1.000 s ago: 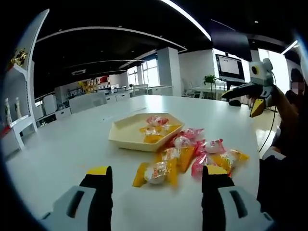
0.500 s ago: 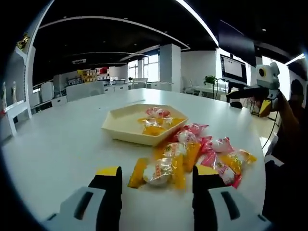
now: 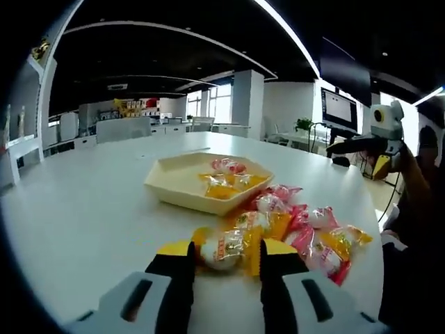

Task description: Pick up the marshmallows scattered on the table and place them into the bowl on the table

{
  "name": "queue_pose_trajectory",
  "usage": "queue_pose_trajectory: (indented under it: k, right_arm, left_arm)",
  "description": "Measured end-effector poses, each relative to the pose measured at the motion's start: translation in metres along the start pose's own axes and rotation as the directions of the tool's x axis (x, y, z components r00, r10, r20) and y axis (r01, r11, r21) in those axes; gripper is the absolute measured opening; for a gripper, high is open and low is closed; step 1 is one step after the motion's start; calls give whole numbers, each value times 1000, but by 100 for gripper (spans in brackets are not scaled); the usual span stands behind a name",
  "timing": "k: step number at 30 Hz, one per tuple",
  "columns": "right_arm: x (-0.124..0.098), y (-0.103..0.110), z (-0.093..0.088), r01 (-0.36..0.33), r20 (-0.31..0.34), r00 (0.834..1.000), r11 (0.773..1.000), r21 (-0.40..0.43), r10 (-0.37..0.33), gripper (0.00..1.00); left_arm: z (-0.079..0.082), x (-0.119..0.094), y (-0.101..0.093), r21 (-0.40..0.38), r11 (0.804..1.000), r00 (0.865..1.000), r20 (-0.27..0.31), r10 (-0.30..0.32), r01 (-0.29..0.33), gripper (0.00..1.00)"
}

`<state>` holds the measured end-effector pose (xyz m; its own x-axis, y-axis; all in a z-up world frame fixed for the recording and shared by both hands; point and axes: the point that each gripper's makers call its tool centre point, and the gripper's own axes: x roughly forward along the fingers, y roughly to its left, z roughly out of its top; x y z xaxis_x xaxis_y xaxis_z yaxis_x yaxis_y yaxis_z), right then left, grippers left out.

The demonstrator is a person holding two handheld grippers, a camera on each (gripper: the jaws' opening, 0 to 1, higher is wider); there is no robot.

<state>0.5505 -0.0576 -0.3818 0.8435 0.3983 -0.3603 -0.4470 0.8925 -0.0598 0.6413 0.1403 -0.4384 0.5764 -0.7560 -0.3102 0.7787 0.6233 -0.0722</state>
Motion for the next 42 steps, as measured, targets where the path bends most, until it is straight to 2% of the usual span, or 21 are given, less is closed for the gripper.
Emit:
queue_pose_trajectory:
  k: [5,10,21,34,42]
  right_arm:
    - [0,1,0,-2,-1,1000,1000,-2,2,91]
    - [-1,1,0,-1,-1,1000,1000,-3,1,91]
    - [-3,0,-1,4,-2,1000,1000,-3,-4,91]
    - [-3,0,-3,9,-9,1000,1000,-11,-9,90]
    - [-3,1,-2,11,-11,1000,1000,-13,-11,90]
  left_arm:
    - [-1,2,4,11,1000,1000,4,15,-15,36]
    - [-3,4,11,45,997,998,10,57,-57,28]
    - [-1,1,18,18,995,995,29,97,-98,21]
    - [2,-3,17,16,994,993,50,108,-109,19]
    - [10,-10,7,13,997,995,67,73,-74,18]
